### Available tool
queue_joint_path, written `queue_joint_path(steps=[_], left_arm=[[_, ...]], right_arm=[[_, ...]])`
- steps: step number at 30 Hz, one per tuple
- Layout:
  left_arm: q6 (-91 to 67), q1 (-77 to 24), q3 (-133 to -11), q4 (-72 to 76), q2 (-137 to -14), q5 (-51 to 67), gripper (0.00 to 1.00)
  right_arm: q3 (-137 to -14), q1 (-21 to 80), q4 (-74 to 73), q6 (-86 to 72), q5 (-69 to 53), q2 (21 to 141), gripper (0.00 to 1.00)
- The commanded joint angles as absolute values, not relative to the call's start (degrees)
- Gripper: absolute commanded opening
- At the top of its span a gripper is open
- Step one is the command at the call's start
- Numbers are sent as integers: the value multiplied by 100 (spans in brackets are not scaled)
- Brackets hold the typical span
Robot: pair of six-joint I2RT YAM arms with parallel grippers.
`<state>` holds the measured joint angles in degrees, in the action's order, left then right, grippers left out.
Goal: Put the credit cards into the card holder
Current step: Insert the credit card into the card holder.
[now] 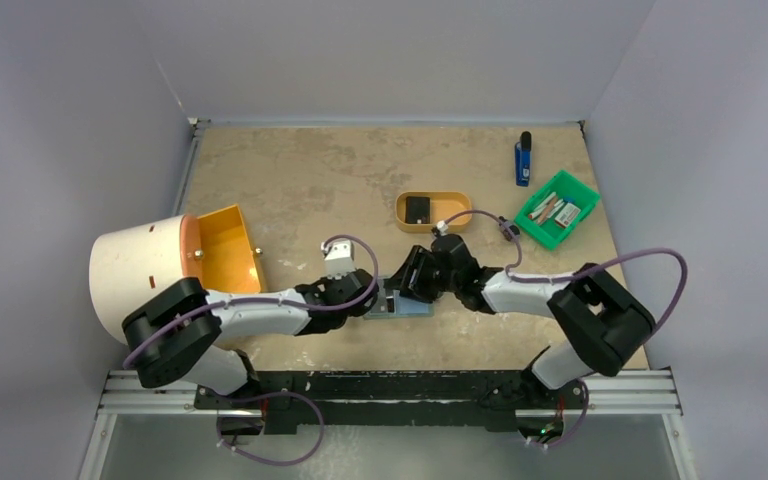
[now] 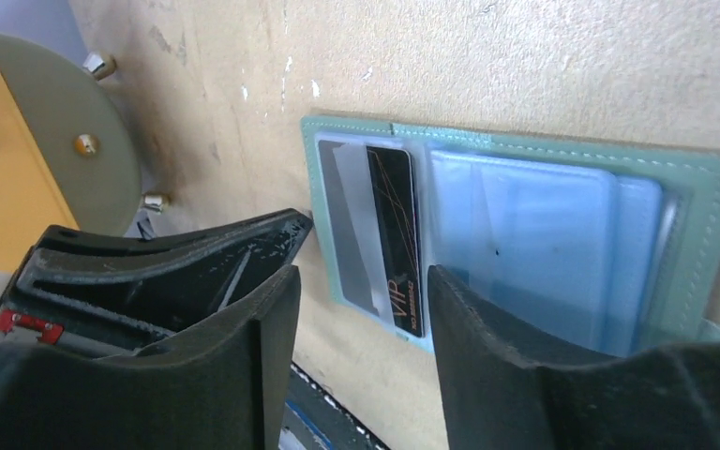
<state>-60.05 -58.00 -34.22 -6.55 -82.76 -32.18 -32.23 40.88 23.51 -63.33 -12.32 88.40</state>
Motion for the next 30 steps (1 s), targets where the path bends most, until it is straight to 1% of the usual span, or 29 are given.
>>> queue_joint_path(steps=[1,3,6,8,10,12,13,15,16,18,20,23,26,30], left_arm=[[-5968,-5810,-3597,-1029,-7861,-3446,0],[-5890,-5810,-3671,-1171,-7657,-3515,4],[-5765,-5810,-3903,-1509,-7189,-3744,18],[-5641,-5810,-4051,-1696,-6865,-3955,25],[-5497,-5801,-4153,-1746,-6559,-4160,31],[-5374,-5804,-4208,-1675,-6318,-4337,35],[-5310,-5801,-4199,-1575,-6247,-4410,36],[-5263,-5774,-4136,-1321,-6246,-4500,41],[-5212,-5718,-4111,-1116,-6327,-4368,42],[-5052,-5538,-4196,-944,-6602,-3777,39],[-4995,-5457,-4393,-987,-6963,-3476,35],[-4974,-5345,-4596,-1050,-7539,-3115,25],[-5043,-5160,-4540,-733,-7981,-2559,14],[-5188,-5016,-4478,-218,-8389,-2009,7]], right_arm=[[-3283,4111,1457,-6041,-876,8215,58],[-3369,4105,960,-5821,-667,7825,59],[-3700,4104,88,-5252,-61,7088,61],[-4096,4013,-485,-4684,343,6766,61],[-4677,3893,-919,-4161,901,6786,60],[-5316,3638,-1186,-3926,1416,7074,59],[-5527,3423,-1155,-3844,1356,7241,58],[-5843,2933,-1035,-3892,830,7587,57],[-5965,2733,-969,-3916,488,7760,55],[-6156,2639,-830,-3858,53,8039,52],[-6194,2652,-603,-3557,-178,8239,49],[-6045,2716,-614,-3427,-385,8439,47],[-5811,2716,-770,-3417,-535,8448,47],[-5582,2720,-666,-3515,-574,8235,47]])
